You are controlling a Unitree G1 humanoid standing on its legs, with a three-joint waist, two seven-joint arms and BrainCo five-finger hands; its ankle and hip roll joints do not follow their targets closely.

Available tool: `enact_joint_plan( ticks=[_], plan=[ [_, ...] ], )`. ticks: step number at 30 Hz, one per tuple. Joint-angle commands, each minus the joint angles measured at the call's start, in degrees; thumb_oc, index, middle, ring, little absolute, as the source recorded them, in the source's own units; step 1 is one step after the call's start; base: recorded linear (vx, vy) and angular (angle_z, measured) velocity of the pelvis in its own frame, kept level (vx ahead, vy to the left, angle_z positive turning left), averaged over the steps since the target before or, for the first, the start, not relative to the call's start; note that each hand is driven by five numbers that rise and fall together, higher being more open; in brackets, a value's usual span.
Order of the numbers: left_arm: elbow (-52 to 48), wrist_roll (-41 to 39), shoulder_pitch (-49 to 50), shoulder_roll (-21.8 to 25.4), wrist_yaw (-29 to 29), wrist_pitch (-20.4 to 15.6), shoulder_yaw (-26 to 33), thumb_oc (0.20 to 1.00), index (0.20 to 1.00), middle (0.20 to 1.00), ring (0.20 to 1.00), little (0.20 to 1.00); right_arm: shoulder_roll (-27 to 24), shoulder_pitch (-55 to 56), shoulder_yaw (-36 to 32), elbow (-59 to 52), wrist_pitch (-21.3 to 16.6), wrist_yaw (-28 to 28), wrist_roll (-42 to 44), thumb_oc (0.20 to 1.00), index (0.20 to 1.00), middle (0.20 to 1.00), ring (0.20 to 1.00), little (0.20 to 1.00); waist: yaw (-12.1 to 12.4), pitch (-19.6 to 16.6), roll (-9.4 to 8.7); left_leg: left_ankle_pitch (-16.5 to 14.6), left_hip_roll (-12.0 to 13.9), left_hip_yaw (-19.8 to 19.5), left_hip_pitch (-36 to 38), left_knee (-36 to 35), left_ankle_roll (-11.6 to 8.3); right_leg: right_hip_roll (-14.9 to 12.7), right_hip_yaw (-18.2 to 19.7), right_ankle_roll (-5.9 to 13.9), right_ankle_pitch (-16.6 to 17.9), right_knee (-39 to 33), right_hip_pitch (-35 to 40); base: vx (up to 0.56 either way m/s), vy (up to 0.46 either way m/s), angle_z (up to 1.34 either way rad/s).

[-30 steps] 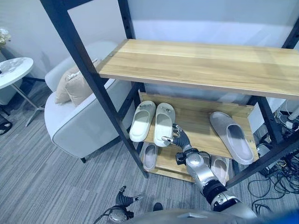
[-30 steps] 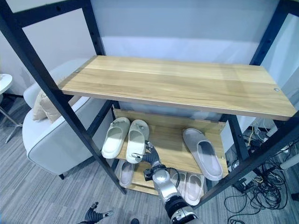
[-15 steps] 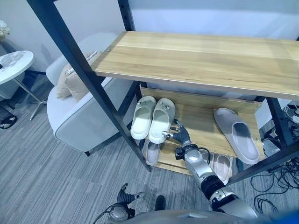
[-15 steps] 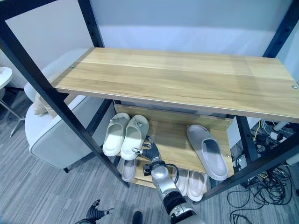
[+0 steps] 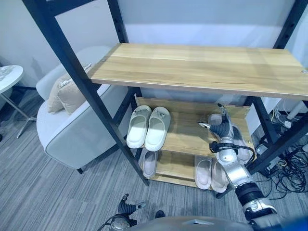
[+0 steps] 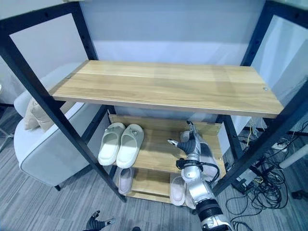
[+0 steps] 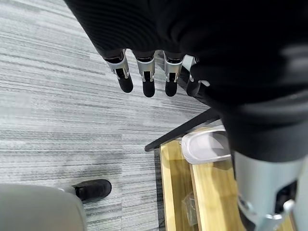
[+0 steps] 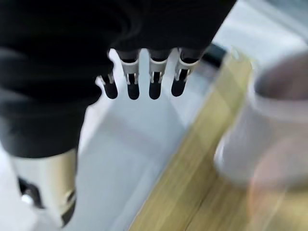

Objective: Arrange the slippers neatly on the shoe rack.

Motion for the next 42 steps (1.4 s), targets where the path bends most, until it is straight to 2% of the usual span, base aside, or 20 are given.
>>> enact_joint_plan(
  ticks=[1,2,4,6,8,11,14,17,21,22,23,25,26,27,28,29,38,41,42],
  plan=[
    [8.5,1.3,8.36,-2.83,-0.71,1.52,-2.75,1.0,1.0,1.0,1.0,1.0,0.89,-2.62,-2.18,-0.93,2.06,-1.48,-4.07,1.0,1.0,1.0,1.0,1.0,1.29,2.0,0.8,-5.92,-0.43,0.71,6.43,0.72,2.2,-2.99,2.08,1.82,1.55,5.15,-4.31,0.01,-0.022,-0.16],
    [8.62,1.28,8.41,-2.89,-0.73,1.53,-2.74,1.0,1.0,1.0,1.0,1.0,0.68,-2.48,-2.59,-0.43,3.33,-1.38,-4.6,1.0,1.0,1.0,1.0,1.0,1.25,1.98,0.81,-5.95,-0.4,0.79,6.52,0.72,2.22,-2.95,2.18,1.78,1.54,5.18,-4.28,0.02,-0.028,-0.15],
    [8.84,1.18,8.53,-3.03,-0.71,1.74,-2.45,1.0,1.0,1.0,1.0,1.0,0.21,-1.41,-4.63,-0.13,8.4,-1.89,-6.17,1.0,1.0,1.0,1.0,1.0,0.97,1.93,0.76,-6.07,-0.33,1.02,6.73,0.72,2.19,-2.87,2.28,1.8,1.59,5.15,-4.18,0.02,-0.04,-0.06],
    [8.92,1.22,8.43,-3.18,-0.82,1.8,-2.44,1.0,1.0,1.0,1.0,1.0,0.31,-0.92,-5.74,1.07,10.75,-3.51,-7.62,1.0,1.0,1.0,1.0,1.0,0.96,1.85,0.79,-6.16,-0.3,1.11,6.89,0.72,2.16,-2.77,2.4,1.79,1.66,4.85,-3.95,0.02,-0.039,0.0],
    [8.98,1.27,8.38,-3.16,-0.8,1.82,-2.45,1.0,1.0,1.0,1.0,1.0,0.62,-0.94,-6.01,2.04,11.07,-4.03,-7.66,1.0,1.0,1.0,1.0,1.0,0.96,1.84,0.79,-6.18,-0.3,1.11,6.94,0.72,2.15,-2.76,2.39,1.78,1.66,4.8,-3.91,0.01,-0.022,-0.05],
    [9.36,1.35,7.85,-3.17,-0.67,1.86,-2.35,1.0,1.0,1.0,1.0,1.0,3.47,-1.25,-6.42,7.13,14.44,-5.3,-6.12,1.0,1.0,1.0,1.0,1.0,0.87,1.59,0.72,-6.33,-0.28,1.39,7.18,0.72,2.19,-2.67,2.47,1.8,1.77,4.67,-3.75,0.02,-0.021,-0.04],
    [9.41,1.3,7.91,-3.03,-0.55,1.6,-2.33,1.0,1.0,1.0,1.0,1.0,5.43,-1.4,-6.79,11.08,15.59,-6.73,-4.32,1.0,1.0,1.0,1.0,1.0,0.92,1.49,0.7,-6.36,-0.37,1.31,7.31,0.72,2.2,-2.7,2.38,1.88,1.97,4.46,-3.55,0.0,0.0,0.0],
    [10.02,1.48,8.22,-2.68,-0.36,1.4,-2.35,1.0,1.0,1.0,1.0,1.0,7.21,-1.54,-6.72,13.26,17.21,-5.6,-1.99,1.0,1.0,1.0,1.0,1.0,0.96,1.34,0.51,-6.45,-0.5,1.37,7.4,0.72,2.28,-2.72,2.41,1.92,2.13,4.21,-3.37,0.0,0.0,0.0],
    [10.81,1.68,8.44,-2.17,-0.16,1.39,-2.33,1.0,1.0,1.0,1.0,1.0,9.14,-1.33,-5.83,14.44,17.27,-4.18,-0.12,1.0,1.0,1.0,1.0,1.0,1.14,1.33,0.07,-6.51,-0.65,1.41,7.35,0.72,2.33,-2.71,2.36,2.02,2.35,3.9,-3.12,0.0,0.0,0.0],
    [10.91,1.68,8.43,-2.08,-0.14,1.42,-2.32,1.0,1.0,1.0,1.0,1.0,9.43,-1.36,-5.58,14.52,17.37,-3.74,0.02,0.856,0.856,0.856,0.856,0.856,1.16,1.3,0.01,-6.52,-0.67,1.44,7.36,0.72,2.34,-2.7,2.33,2.05,2.37,3.86,-3.07,0.0,0.0,0.0],
    [10.94,1.71,8.34,-1.98,-0.14,1.47,-2.31,1.0,1.0,1.0,1.0,1.0,9.87,-1.47,-5.29,15.33,17.27,-3.26,0.15,0.602,0.602,0.602,0.602,0.602,1.23,1.31,-0.09,-6.53,-0.7,1.41,7.33,0.72,2.34,-2.71,2.28,2.1,2.41,3.81,-3.03,0.0,0.0,0.0],
    [10.89,1.83,8.36,-1.93,-0.15,1.5,-2.41,1.0,1.0,1.0,1.0,1.0,10.5,-1.57,-4.75,15.55,17.44,-2.52,0.47,0.608,0.608,0.608,0.608,0.608,1.3,1.3,-0.2,-6.54,-0.75,1.36,7.32,0.72,2.38,-2.72,2.27,2.13,2.41,3.89,-3.08,0.0,0.0,0.0],
    [10.94,1.84,8.33,-1.88,-0.19,1.49,-2.39,1.0,1.0,1.0,1.0,1.0,11.3,-1.69,-4.01,15.51,17.48,-1.7,0.55,0.542,0.542,0.542,0.542,0.542,1.35,1.3,-0.29,-6.57,-0.73,1.32,7.32,0.72,2.36,-2.73,2.26,2.13,2.44,3.94,-3.13,0.0,0.0,0.0],
    [11.03,1.88,8.33,-1.91,-0.2,1.49,-2.42,1.0,1.0,1.0,1.0,1.0,11.54,-1.63,-3.63,15.51,17.44,-1.6,0.38,0.423,0.423,0.423,0.423,0.423,1.35,1.28,-0.35,-6.58,-0.74,1.31,7.34,0.72,2.38,-2.72,2.29,2.14,2.44,3.98,-3.14,0.0,0.0,0.0],
    [11.09,1.91,8.36,-1.91,-0.23,1.45,-2.47,1.0,1.0,1.0,1.0,1.0,11.85,-1.62,-3.31,15.82,17.25,-1.54,0.33,0.344,0.344,0.344,0.344,0.344,1.37,1.24,-0.4,-6.58,-0.71,1.34,7.33,0.72,2.37,-2.73,2.33,2.14,2.45,4.0,-3.14,0.0,0.0,0.0],
    [11.13,1.95,8.38,-1.9,-0.26,1.5,-2.54,1.0,1.0,1.0,1.0,1.0,12.17,-1.68,-2.91,15.85,17.37,-1.4,0.32,0.2,0.2,0.2,0.2,0.2,1.42,1.23,-0.45,-6.59,-0.68,1.36,7.33,0.72,2.37,-2.75,2.34,2.13,2.5,4.01,-3.16,0.0,0.0,0.0],
    [11.42,1.62,8.0,-2.34,-0.11,1.37,-2.54,1.0,1.0,1.0,1.0,1.0,12.19,-3.05,-0.64,19.88,18.76,-4.58,-2.13,0.2,0.2,0.2,0.2,0.2,1.56,1.14,-0.56,-6.58,-0.68,1.48,7.32,0.72,2.43,-2.82,2.37,2.08,2.38,4.32,-3.4,0.0,0.0,0.0],
    [11.72,1.43,7.99,-2.41,-0.16,1.34,-2.58,1.0,1.0,1.0,1.0,1.0,12.22,-3.33,-0.24,21.11,17.98,-6.2,-1.95,0.2,0.2,0.2,0.2,0.2,1.46,1.28,-0.69,-6.49,-0.55,1.56,7.34,0.72,2.43,-2.83,2.51,2.07,2.45,4.65,-3.78,0.0,0.0,0.0],
    [11.75,1.38,7.96,-2.37,-0.16,1.22,-2.51,1.0,1.0,1.0,1.0,1.0,12.09,-3.6,-0.07,21.28,17.56,-6.77,-2.23,0.457,0.457,0.457,0.457,0.457,1.48,1.26,-0.77,-6.47,-0.49,1.54,7.29,0.72,2.41,-2.82,2.5,2.07,2.42,4.74,-3.91,0.0,0.0,0.0]
  ],
)
